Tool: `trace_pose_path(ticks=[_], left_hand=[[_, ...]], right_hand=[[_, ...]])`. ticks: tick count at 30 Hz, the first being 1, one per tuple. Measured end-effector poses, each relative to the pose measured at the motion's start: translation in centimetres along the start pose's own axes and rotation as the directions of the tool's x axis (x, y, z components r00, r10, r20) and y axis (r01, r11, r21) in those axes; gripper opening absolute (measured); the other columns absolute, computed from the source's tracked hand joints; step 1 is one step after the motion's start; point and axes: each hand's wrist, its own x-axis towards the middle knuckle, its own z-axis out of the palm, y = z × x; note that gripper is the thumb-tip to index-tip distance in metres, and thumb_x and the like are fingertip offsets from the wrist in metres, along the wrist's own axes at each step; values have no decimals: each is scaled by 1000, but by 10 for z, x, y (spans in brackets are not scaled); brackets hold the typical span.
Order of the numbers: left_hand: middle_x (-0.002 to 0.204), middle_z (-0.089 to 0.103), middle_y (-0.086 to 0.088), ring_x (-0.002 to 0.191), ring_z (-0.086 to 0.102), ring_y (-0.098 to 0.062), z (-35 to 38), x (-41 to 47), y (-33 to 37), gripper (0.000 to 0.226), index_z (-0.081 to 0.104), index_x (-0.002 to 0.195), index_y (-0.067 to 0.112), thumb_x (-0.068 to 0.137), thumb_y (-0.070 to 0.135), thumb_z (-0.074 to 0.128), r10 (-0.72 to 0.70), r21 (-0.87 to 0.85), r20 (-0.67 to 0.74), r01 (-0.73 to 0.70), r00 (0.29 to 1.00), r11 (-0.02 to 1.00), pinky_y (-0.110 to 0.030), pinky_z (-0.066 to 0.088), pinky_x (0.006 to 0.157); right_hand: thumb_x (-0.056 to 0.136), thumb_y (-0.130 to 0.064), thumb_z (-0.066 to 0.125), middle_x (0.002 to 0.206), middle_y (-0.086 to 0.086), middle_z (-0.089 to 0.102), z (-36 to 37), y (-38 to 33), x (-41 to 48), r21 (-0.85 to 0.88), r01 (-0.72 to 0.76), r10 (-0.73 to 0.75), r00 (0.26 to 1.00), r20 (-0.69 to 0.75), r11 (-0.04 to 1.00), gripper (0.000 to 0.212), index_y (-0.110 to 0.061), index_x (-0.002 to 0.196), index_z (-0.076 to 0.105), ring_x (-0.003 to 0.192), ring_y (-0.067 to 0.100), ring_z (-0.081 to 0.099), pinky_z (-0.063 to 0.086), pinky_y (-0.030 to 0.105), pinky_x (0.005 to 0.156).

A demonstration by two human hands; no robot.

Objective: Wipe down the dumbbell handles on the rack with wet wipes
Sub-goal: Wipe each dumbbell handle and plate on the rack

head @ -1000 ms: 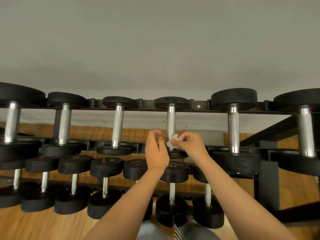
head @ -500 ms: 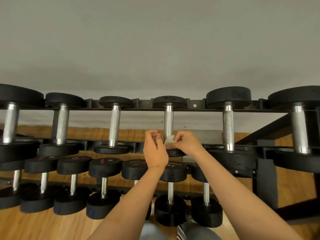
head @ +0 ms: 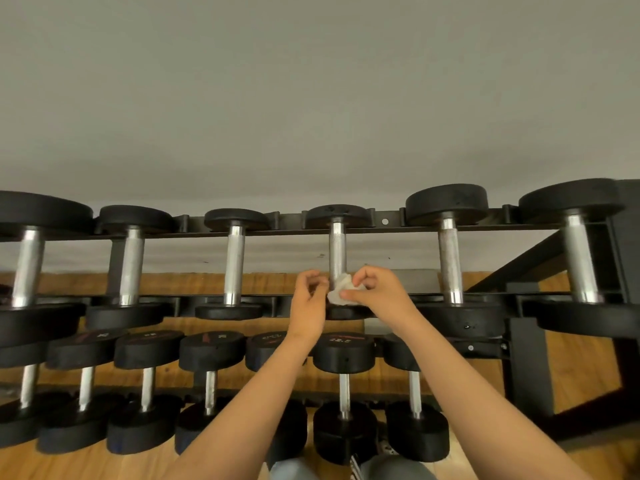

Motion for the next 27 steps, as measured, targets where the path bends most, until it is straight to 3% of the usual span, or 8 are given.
trace_pose_path(ticks=[3, 7, 9, 12, 15, 17, 22, 27], left_hand=[[116, 62, 6, 108, 58, -5, -21, -7, 11, 30, 52, 129, 20, 99, 22, 54, -59, -186, 125, 82, 990, 979, -20, 44, 94], [116, 69, -2, 109, 64, -16, -49, -3, 22, 28, 64, 119, 18, 91, 20, 66, 2, -99, 291, 28, 957, 995, -31, 51, 95], [108, 71, -4, 104, 67, -19, -61, 4, 23, 18, 66, 107, 16, 89, 18, 69, 11, -39, 289, 0, 957, 999, -30, 53, 90], [102, 70, -9, 100, 66, -23, -74, 17, 16, 10, 63, 90, 13, 88, 16, 71, 10, 26, 182, -15, 983, 1000, -35, 55, 89], [96, 68, -6, 93, 64, -19, -73, 33, 6, 15, 59, 83, 15, 85, 15, 74, 25, 196, 111, -46, 994, 979, -32, 54, 82], [95, 65, -5, 89, 62, -18, -65, 40, 3, 19, 58, 83, 18, 82, 15, 77, 52, 306, 118, -86, 992, 948, -25, 51, 77], [84, 58, 5, 77, 55, -5, -37, 47, 6, 24, 52, 85, 19, 83, 11, 75, 67, 355, 215, -142, 974, 924, -13, 41, 67], [95, 70, -6, 93, 66, -18, -41, 46, 2, 10, 68, 89, 16, 94, 22, 62, -100, 303, 411, -33, 906, 952, -35, 52, 92]], right_hand=[[85, -16, 73, 96, 2, 72, 7, -11, -7, 138, 46, -57, 996, 75, 989, 14, -9, 95, 67, 88, 11, 68, 52, 17, 72], [88, -19, 69, 104, 12, 69, 24, -17, -3, 114, 106, -116, 990, 83, 988, 14, -15, 101, 73, 102, 25, 62, 52, 35, 91], [88, -18, 69, 107, 13, 66, 30, -16, -1, 159, 94, -105, 992, 67, 983, 15, -15, 102, 72, 104, 28, 61, 53, 39, 92], [93, -15, 61, 106, 4, 66, 34, -11, 1, 253, 93, -62, 990, -129, 963, 10, -19, 98, 70, 104, 17, 60, 49, 23, 83], [98, -23, 54, 91, 1, 65, 48, 5, 9, -33, 96, -100, 866, -490, 995, 14, -18, 91, 65, 91, 15, 61, 47, 23, 75], [100, -26, 49, 85, 0, 62, 61, 11, 13, -129, 53, -120, 794, -596, 990, 19, -20, 87, 62, 84, 15, 60, 45, 24, 68], [101, -28, 41, 79, -2, 61, 61, 17, 17, -196, 54, -168, 753, -636, 979, 28, -20, 82, 58, 76, 14, 58, 48, 32, 67], [101, -34, 35, 74, -4, 58, 61, 18, 19, -278, 17, -190, 768, -611, 960, 34, -20, 80, 57, 68, 11, 57, 49, 31, 60]])
